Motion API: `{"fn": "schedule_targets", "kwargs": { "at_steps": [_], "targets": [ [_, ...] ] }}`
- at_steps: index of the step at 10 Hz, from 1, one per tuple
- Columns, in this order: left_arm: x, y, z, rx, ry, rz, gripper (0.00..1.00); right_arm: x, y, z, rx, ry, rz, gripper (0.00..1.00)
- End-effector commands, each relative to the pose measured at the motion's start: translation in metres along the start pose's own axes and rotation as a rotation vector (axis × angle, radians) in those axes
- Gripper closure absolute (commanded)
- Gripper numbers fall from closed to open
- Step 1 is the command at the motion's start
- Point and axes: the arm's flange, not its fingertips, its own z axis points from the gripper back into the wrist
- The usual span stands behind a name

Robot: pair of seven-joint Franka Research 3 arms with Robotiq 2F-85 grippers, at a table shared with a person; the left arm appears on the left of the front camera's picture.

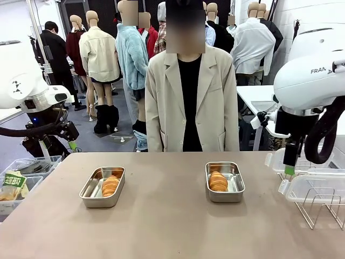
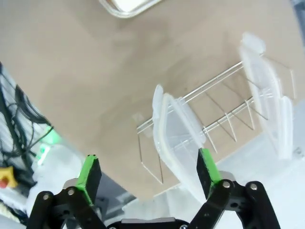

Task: Place the bread in airtight containers.
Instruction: Pick up one Airtight Container lid and hand it to the human.

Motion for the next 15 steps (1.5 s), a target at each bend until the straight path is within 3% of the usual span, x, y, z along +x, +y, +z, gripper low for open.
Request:
{"fn": "schedule_targets", "kwargs": {
  "at_steps": [1, 2, 3, 4, 6, 9, 14, 15],
  "targets": [
    [0.000, 0.002, 0.000, 0.008, -0.001, 0.009, 0.00, -0.004, 0.002, -0.002, 0.013, 0.022, 0.045, 0.00],
    [0.000, 0.002, 0.000, 0.008, -0.001, 0.009, 0.00, -0.009, -0.007, -0.003, -0.069, 0.031, 0.111, 0.00],
    [0.000, 0.002, 0.000, 0.008, -0.001, 0.009, 0.00, -0.014, -0.018, -0.007, -0.096, 0.078, 0.300, 0.00],
    [0.000, 0.002, 0.000, 0.008, -0.001, 0.009, 0.00, -0.014, -0.027, -0.010, -0.083, 0.117, 0.408, 0.00],
    [0.000, 0.002, 0.000, 0.008, -0.001, 0.009, 0.00, -0.014, -0.036, -0.017, 0.006, 0.212, 0.478, 0.00],
    [0.000, 0.002, 0.000, 0.008, -0.001, 0.009, 0.00, -0.012, -0.049, -0.037, 0.077, 0.257, 0.498, 0.00],
    [0.000, 0.002, 0.000, 0.008, -0.001, 0.009, 0.00, -0.006, -0.052, -0.067, 0.071, 0.259, 0.474, 0.00],
    [0.000, 0.002, 0.000, 0.008, -0.001, 0.009, 0.00, -0.005, -0.051, -0.068, 0.071, 0.254, 0.480, 0.07]
  ]
}}
